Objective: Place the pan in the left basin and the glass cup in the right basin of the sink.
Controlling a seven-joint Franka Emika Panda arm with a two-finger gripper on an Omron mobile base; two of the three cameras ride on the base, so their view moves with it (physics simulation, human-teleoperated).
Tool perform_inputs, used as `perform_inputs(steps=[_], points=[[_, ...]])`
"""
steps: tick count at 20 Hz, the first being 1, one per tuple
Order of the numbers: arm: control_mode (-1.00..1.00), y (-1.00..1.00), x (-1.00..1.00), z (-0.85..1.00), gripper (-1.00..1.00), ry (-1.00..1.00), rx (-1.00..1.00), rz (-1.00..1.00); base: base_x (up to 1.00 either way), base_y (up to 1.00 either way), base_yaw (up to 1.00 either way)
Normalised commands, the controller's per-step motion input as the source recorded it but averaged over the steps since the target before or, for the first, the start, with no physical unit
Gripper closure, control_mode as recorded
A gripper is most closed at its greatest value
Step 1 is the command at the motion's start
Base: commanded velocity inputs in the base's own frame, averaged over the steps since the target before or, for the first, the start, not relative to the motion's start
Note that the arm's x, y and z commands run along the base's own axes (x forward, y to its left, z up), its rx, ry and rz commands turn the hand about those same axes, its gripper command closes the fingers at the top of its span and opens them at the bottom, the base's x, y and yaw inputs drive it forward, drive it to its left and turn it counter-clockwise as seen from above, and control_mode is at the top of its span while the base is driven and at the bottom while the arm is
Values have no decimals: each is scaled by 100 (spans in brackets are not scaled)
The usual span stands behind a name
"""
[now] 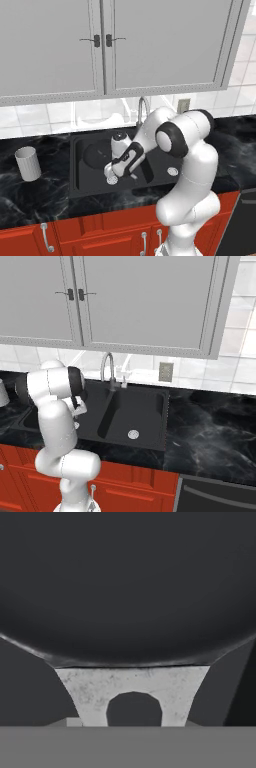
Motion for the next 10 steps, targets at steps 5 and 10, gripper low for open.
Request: perform_inputs(steps=[5,10], points=[[-100,0,50,-16,100,0,-7,0,0,0,0],[-100,0,30,-46,100,0,-7,0,0,0,0]])
